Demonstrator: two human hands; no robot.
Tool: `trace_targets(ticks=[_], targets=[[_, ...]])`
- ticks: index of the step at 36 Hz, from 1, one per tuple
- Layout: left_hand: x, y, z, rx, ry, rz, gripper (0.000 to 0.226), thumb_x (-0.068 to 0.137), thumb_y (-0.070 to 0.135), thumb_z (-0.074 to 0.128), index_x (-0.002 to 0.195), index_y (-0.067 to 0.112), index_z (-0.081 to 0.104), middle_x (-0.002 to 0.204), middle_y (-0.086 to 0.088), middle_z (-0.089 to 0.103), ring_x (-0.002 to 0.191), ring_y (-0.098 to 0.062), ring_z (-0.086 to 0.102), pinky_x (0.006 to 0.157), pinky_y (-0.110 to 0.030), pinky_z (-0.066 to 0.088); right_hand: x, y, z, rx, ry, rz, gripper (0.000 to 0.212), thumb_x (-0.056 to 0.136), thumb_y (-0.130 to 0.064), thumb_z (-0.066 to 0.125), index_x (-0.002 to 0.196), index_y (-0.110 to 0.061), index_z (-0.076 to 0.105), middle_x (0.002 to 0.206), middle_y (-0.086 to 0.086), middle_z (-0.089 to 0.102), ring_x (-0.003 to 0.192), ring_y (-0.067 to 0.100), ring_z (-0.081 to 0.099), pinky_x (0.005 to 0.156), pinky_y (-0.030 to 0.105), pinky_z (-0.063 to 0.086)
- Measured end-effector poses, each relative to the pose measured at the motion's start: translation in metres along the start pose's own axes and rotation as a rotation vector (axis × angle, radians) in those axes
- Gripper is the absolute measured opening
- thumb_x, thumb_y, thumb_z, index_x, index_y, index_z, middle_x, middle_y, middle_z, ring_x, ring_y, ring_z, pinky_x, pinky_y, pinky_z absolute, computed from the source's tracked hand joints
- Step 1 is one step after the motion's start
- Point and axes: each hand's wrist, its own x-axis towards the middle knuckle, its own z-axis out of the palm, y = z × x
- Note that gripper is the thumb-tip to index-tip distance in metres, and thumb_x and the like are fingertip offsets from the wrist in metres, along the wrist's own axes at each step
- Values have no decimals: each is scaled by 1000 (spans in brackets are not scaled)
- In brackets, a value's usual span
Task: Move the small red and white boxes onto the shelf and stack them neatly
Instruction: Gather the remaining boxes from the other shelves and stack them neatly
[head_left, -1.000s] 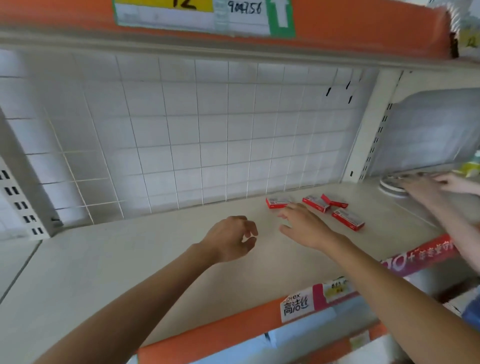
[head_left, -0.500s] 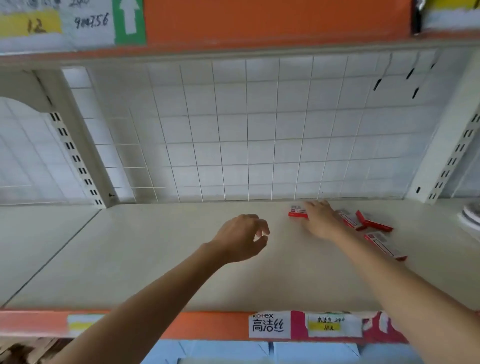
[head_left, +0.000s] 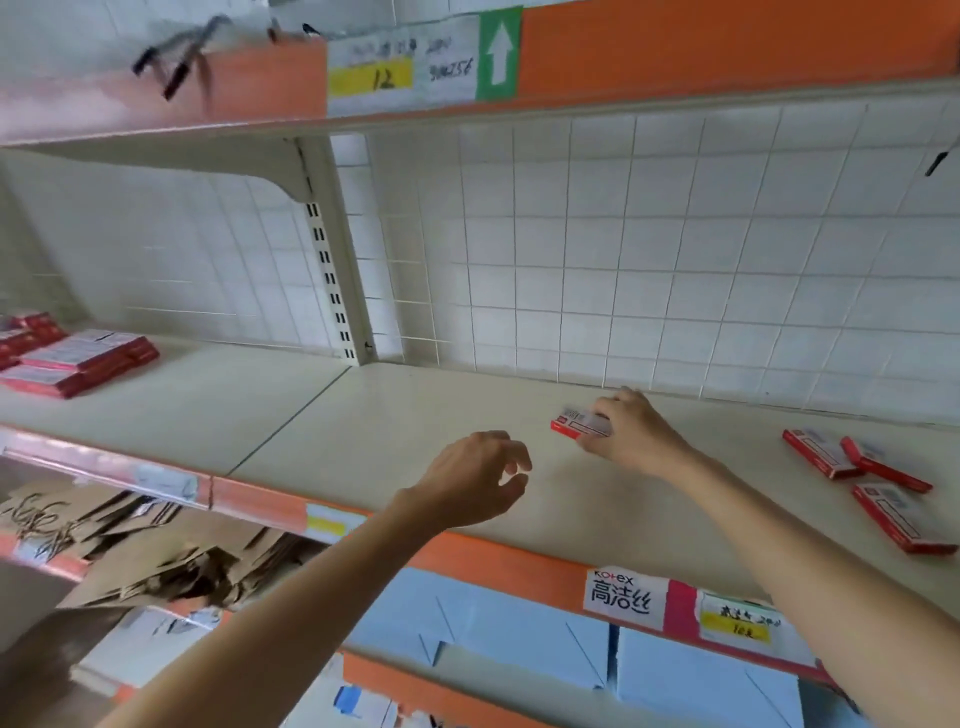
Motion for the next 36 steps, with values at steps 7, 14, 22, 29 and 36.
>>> trace_targets(ticks=[7, 14, 22, 29, 36], targets=[[-87, -88, -46, 15, 42, -110, 19, 88, 20, 57, 103, 15, 68, 98, -2, 64, 83, -19, 63, 75, -32, 51, 15, -128, 43, -11, -47, -200, 34, 84, -36, 65, 107, -11, 61, 98, 2, 45, 103, 22, 46, 74, 24, 30], [-198, -183, -95, 69, 63, -258, 20, 88, 23, 55, 104, 19, 68, 101, 0, 64, 90, -19, 62, 75, -27, 48, 31, -266, 106, -42, -104, -467, 30, 82, -32, 66, 99, -8, 59, 94, 0, 40, 101, 17, 41, 73, 24, 29], [-300, -264, -141, 124, 121, -379, 20, 92, 20, 53, 106, 15, 68, 103, 0, 63, 84, -8, 56, 69, -18, 44, 37, -400, 187, -123, -179, -678, 39, 81, -39, 63, 112, -16, 59, 106, 4, 51, 105, 21, 47, 88, 33, 42], [-328, -319, -151, 85, 197, -454, 20, 92, 18, 54, 105, 11, 68, 101, -2, 65, 85, -12, 59, 75, -26, 51, 70, -467, 219, -122, -196, -728, 46, 83, -39, 61, 123, -18, 55, 112, 4, 50, 107, 21, 47, 88, 33, 44], [-308, -381, -161, 124, 209, -466, 19, 91, 16, 54, 102, 10, 69, 99, -2, 64, 79, -9, 52, 61, -8, 35, 135, -501, 248, -119, -179, -734, 35, 86, -41, 57, 107, -13, 57, 105, 4, 48, 105, 20, 45, 82, 31, 39]])
